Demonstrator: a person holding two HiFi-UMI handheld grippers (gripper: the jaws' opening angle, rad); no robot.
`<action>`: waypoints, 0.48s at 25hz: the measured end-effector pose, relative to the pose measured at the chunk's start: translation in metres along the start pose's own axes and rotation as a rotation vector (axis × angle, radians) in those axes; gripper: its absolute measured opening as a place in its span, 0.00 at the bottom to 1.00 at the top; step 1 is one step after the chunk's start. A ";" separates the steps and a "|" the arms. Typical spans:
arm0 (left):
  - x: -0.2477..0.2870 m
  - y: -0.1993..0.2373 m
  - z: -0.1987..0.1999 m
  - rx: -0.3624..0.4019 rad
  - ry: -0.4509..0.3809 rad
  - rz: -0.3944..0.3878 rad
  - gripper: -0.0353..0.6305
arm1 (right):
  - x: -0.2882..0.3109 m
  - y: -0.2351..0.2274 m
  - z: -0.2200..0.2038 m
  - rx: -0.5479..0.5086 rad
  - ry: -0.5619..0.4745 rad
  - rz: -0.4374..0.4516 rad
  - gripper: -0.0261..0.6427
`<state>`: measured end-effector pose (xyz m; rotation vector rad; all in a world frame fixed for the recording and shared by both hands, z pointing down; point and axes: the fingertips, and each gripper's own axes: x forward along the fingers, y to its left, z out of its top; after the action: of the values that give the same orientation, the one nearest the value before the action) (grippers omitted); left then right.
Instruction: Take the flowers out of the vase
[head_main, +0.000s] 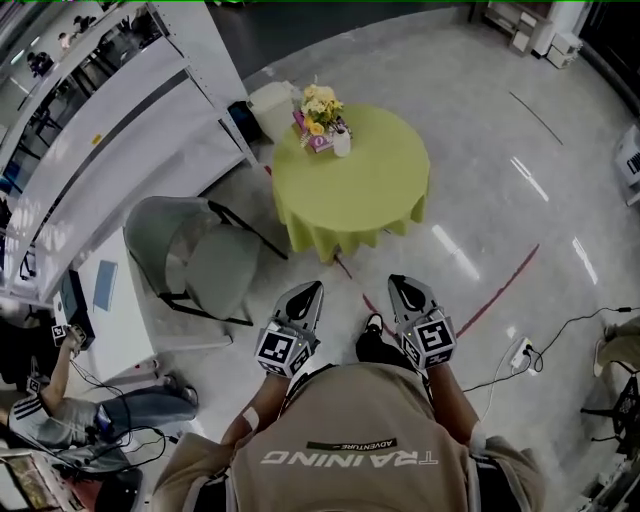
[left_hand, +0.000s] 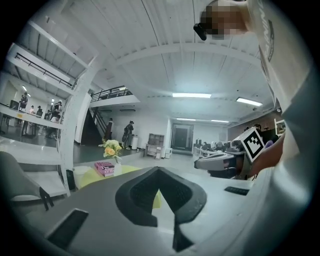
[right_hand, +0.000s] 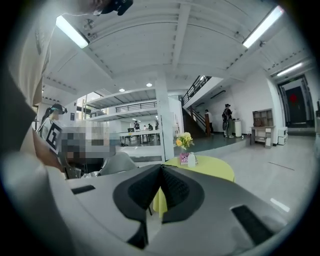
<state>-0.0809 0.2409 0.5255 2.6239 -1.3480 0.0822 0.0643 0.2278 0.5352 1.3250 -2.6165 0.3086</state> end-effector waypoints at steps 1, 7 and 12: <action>0.013 0.004 0.005 0.006 0.002 0.003 0.06 | 0.009 -0.012 0.007 -0.004 -0.010 0.010 0.04; 0.081 0.017 0.032 0.006 -0.021 0.061 0.06 | 0.046 -0.073 0.025 -0.011 -0.018 0.064 0.04; 0.116 0.026 0.035 0.001 -0.021 0.102 0.06 | 0.072 -0.104 0.028 -0.013 -0.014 0.092 0.04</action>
<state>-0.0355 0.1262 0.5111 2.5626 -1.4892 0.0697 0.1047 0.1045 0.5372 1.2093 -2.6917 0.2969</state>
